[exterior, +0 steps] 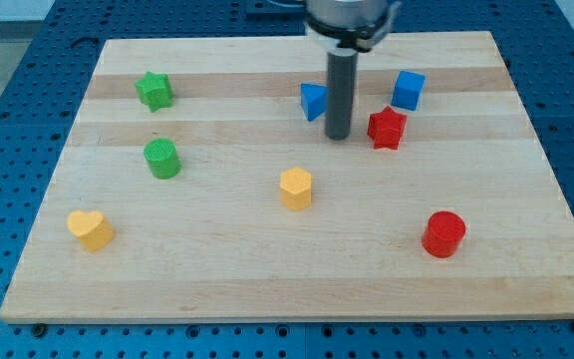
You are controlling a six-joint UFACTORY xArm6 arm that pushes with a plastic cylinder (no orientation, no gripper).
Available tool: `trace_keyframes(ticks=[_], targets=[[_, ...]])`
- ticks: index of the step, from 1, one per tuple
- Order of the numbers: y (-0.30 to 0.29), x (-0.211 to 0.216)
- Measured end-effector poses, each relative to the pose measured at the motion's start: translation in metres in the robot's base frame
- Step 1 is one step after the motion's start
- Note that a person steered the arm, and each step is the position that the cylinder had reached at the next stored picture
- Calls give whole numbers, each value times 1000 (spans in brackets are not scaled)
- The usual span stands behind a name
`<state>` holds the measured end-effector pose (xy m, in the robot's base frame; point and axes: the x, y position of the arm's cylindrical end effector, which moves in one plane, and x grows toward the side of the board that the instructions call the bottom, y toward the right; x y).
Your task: Move red circle below the red star
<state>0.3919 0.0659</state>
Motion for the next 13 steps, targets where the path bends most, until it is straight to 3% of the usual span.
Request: trace_keyframes(ticks=[2,3,4,6,7,8,9,10,11,12,13], targets=[[83,1],[80,35],[74,100],[22,191],[-19,197],[3,226],[53,227],[102,197],[98,148],[93,138],[110,180]])
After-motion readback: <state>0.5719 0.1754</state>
